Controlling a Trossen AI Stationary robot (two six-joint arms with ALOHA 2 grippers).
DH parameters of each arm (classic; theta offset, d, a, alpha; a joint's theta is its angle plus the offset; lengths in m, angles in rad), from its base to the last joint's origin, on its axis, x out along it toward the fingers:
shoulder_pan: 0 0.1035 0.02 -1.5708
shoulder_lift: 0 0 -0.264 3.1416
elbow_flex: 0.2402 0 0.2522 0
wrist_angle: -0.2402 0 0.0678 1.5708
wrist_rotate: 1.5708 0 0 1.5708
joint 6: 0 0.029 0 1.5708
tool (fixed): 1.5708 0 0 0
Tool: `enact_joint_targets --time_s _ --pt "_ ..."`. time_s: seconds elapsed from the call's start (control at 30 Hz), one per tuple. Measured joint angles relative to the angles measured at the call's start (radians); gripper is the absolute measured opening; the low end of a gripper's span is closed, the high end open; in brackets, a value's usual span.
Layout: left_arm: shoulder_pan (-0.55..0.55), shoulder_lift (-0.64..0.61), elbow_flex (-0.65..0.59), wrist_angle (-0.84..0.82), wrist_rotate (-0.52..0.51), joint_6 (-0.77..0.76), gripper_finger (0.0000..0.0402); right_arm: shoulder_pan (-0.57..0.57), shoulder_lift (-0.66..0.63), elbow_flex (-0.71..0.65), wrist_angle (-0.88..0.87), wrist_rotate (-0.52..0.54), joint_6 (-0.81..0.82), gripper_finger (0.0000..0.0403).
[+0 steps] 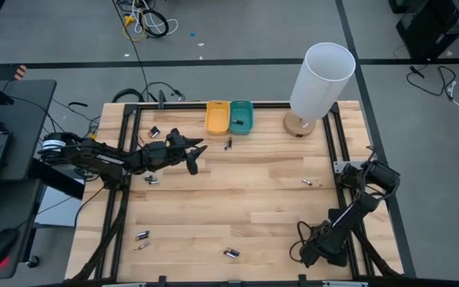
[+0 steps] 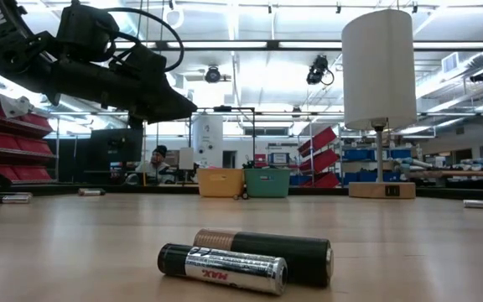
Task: Sort batteries
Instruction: Put the black battery into the green bin
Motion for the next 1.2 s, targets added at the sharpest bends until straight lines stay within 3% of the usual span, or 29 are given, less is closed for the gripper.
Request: enact_joint_targets --time_s 0.27,0.63,0.87,1.2 --pt "0.000 0.000 0.000 -0.001 0.000 0.000 0.0165 -0.013 0.000 0.000 0.025 -0.039 0.042 0.0397" --pt "0.000 0.000 0.000 -0.002 0.000 0.000 0.0165 -0.014 0.000 0.001 0.120 0.017 0.137 0.0399" --pt "0.000 0.000 0.000 -0.002 0.000 0.000 0.0165 0.029 0.000 0.000 0.061 0.025 0.070 0.0400" --pt "0.000 0.000 0.000 -0.002 0.001 -0.001 0.0165 0.084 -0.003 0.004 0.112 0.030 0.074 0.0399"
